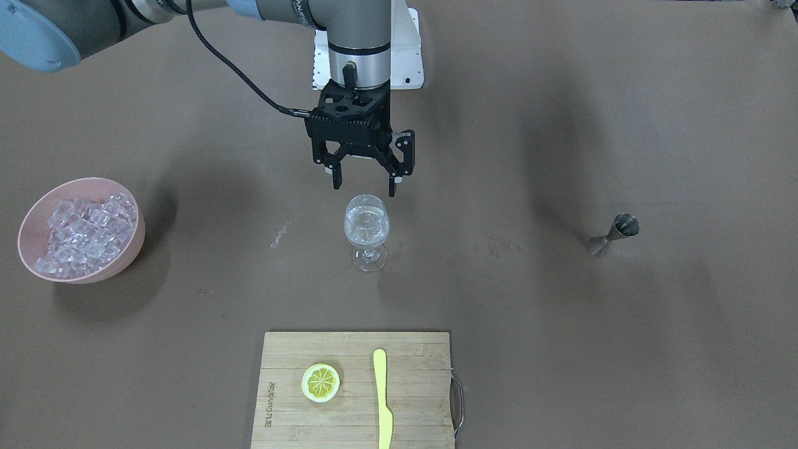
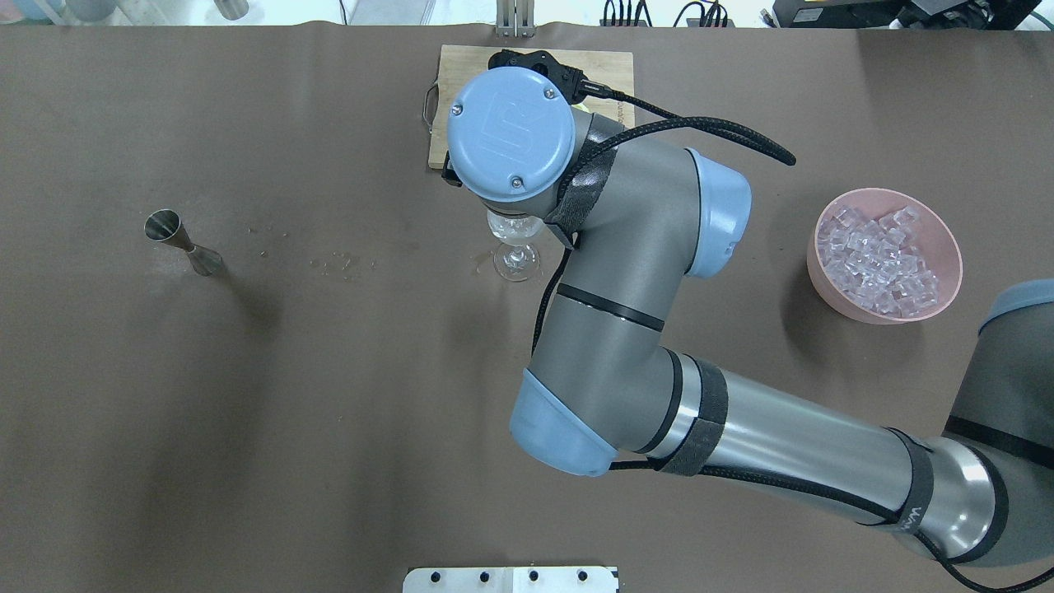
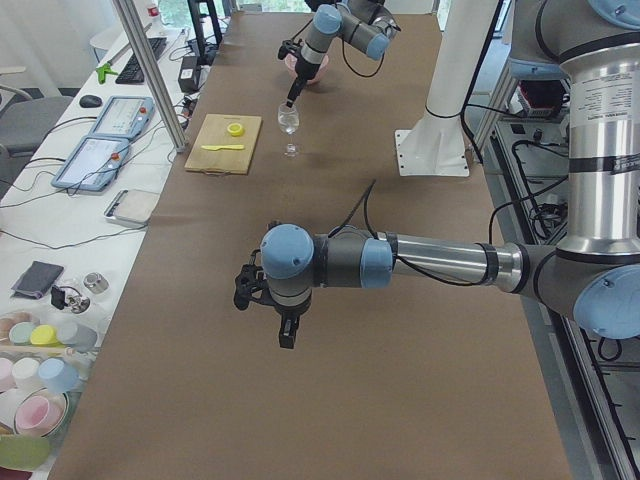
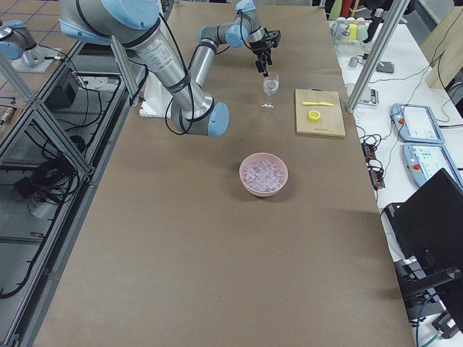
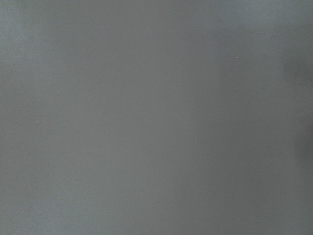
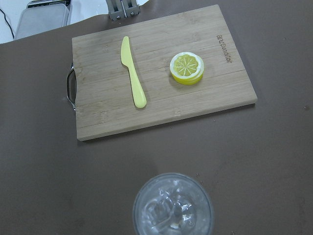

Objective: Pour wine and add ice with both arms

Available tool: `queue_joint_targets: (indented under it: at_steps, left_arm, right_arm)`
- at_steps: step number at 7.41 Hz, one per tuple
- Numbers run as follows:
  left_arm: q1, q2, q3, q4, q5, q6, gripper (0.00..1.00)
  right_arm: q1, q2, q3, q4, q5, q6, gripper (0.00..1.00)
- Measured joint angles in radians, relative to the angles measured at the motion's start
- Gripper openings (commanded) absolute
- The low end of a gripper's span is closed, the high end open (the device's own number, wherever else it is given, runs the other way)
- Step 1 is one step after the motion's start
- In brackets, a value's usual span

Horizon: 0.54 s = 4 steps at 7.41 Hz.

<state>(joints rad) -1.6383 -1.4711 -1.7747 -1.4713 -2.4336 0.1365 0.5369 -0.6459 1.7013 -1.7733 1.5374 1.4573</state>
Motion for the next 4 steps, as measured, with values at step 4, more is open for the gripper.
queue_joint_targets:
  at_steps: [4]
  left_arm:
    - [0.0, 0.003, -0.001, 0.0, 0.0, 0.0, 0.98]
  right_arm:
    - [0.068, -0.024, 0.048, -0.002, 0.107, -0.083, 1.0]
